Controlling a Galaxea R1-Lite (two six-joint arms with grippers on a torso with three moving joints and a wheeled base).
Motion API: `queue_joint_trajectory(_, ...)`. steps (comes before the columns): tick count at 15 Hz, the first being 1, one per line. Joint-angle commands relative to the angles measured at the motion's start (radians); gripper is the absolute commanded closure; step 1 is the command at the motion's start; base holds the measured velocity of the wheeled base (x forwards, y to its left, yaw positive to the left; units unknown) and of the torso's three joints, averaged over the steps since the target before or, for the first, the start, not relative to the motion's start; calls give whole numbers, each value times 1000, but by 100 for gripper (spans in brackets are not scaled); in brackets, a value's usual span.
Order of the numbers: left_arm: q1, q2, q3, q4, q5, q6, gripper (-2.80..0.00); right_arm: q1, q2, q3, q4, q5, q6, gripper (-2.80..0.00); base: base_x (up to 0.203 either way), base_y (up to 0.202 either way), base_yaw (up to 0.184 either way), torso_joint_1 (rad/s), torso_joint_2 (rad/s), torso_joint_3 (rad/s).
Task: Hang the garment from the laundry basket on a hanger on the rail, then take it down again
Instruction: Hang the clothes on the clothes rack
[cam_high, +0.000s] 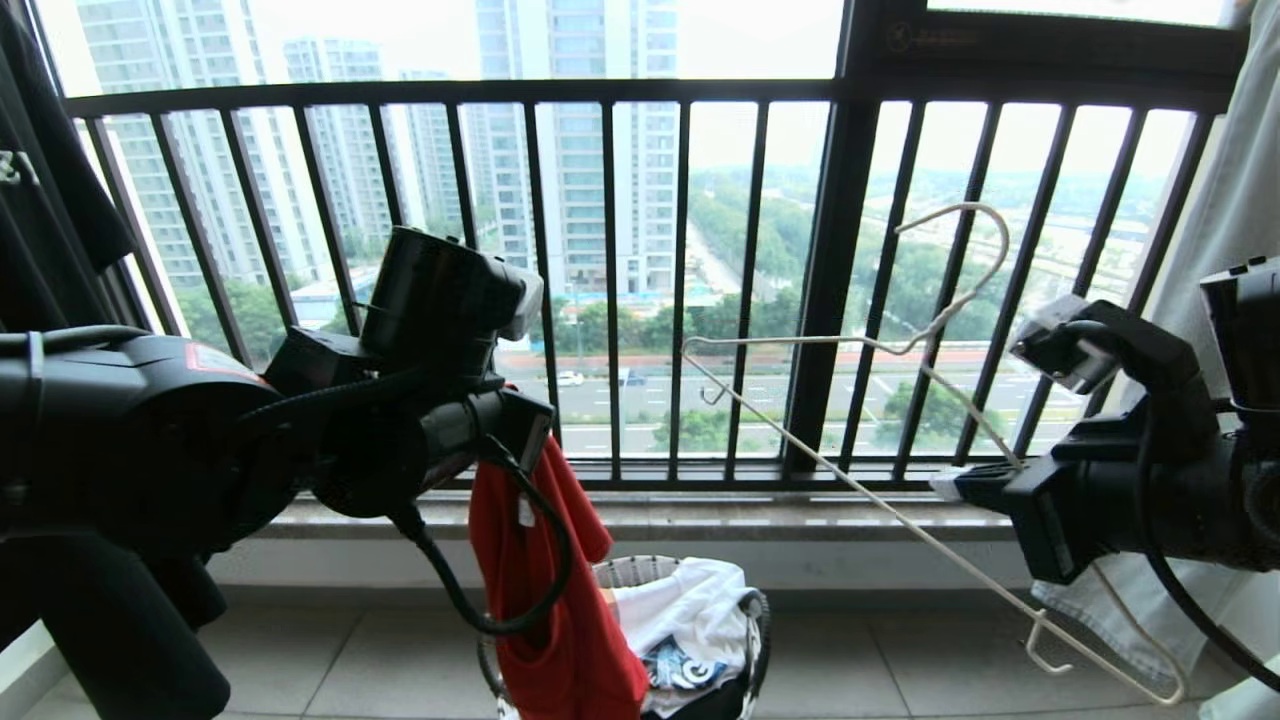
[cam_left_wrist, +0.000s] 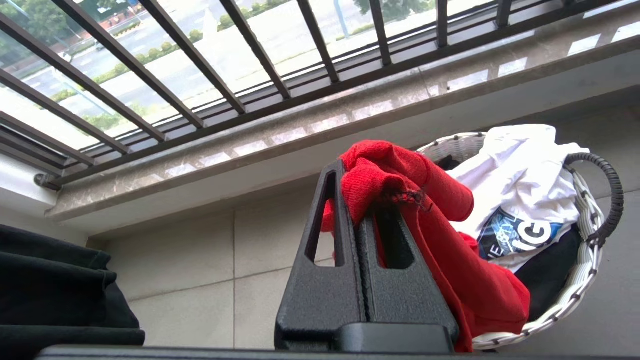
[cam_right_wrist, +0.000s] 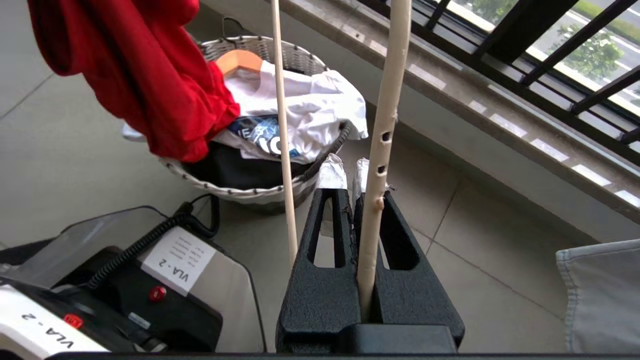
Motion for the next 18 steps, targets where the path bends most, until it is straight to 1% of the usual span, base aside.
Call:
queue_joint_trajectory(1, 14, 5, -24, 0, -19, -26, 0, 2, -43, -22, 146, 73, -44, 0, 0, 0, 0, 0, 0, 0)
queue_joint_trajectory(2, 20, 6, -41, 0, -27, -40, 0, 2, -41, -23, 174, 94, -79, 0, 0, 0, 0, 0, 0, 0)
queue_joint_trajectory(3, 25, 6, -51, 0, -29, -55, 0, 7, -41, -23, 183, 122, -86, 0, 0, 0, 0, 0, 0, 0)
queue_joint_trajectory(5, 27, 14, -56, 0, -31, -64, 0, 70, -43, -20, 193, 161, -83, 0, 0, 0, 0, 0, 0, 0)
queue_joint_trajectory(6, 27, 14, -57, 0, -31, -64, 0, 105, -40, -19, 198, 168, -71, 0, 0, 0, 0, 0, 0, 0)
queue_joint_trajectory(7, 26, 8, -59, 0, -34, -71, 0, 136, -34, -19, 195, 173, -34, 0, 0, 0, 0, 0, 0, 0)
queue_joint_trajectory(8, 26, 2, -71, 0, -53, -97, 0, 153, -28, -21, 188, 185, -6, 0, 0, 0, 0, 0, 0, 0)
queue_joint_trajectory(10, 27, -16, -104, 6, -127, -163, 0, 155, -39, -23, 182, 215, 1, 0, 0, 0, 0, 0, 0, 0)
queue_joint_trajectory(11, 26, -21, -113, 9, -138, -173, 0, 155, -52, -25, 180, 225, 4, 0, 0, 0, 0, 0, 0, 0)
queue_joint_trajectory(12, 26, -21, -119, 7, -138, -181, 0, 155, -66, -28, 173, 236, 5, 0, 0, 0, 0, 0, 0, 0)
queue_joint_trajectory(13, 26, -29, -136, 8, -139, -209, 0, 158, -79, -27, 157, 248, 9, 0, 0, 0, 0, 0, 0, 0)
queue_joint_trajectory(14, 26, -36, -142, 10, -139, -221, 0, 163, -84, -27, 138, 250, 39, 0, 0, 0, 0, 0, 0, 0)
queue_joint_trajectory(15, 24, -40, -143, 10, -139, -223, 0, 171, -85, -27, 101, 250, 81, 0, 0, 0, 0, 0, 0, 0)
queue_joint_trajectory(16, 24, -44, -145, 9, -139, -224, 0, 174, -85, -25, 70, 250, 100, 0, 0, 0, 0, 0, 0, 0)
queue_joint_trajectory(18, 19, -66, -146, 9, -139, -227, 0, 175, -83, -26, 60, 250, 112, 0, 0, 0, 0, 0, 0, 0)
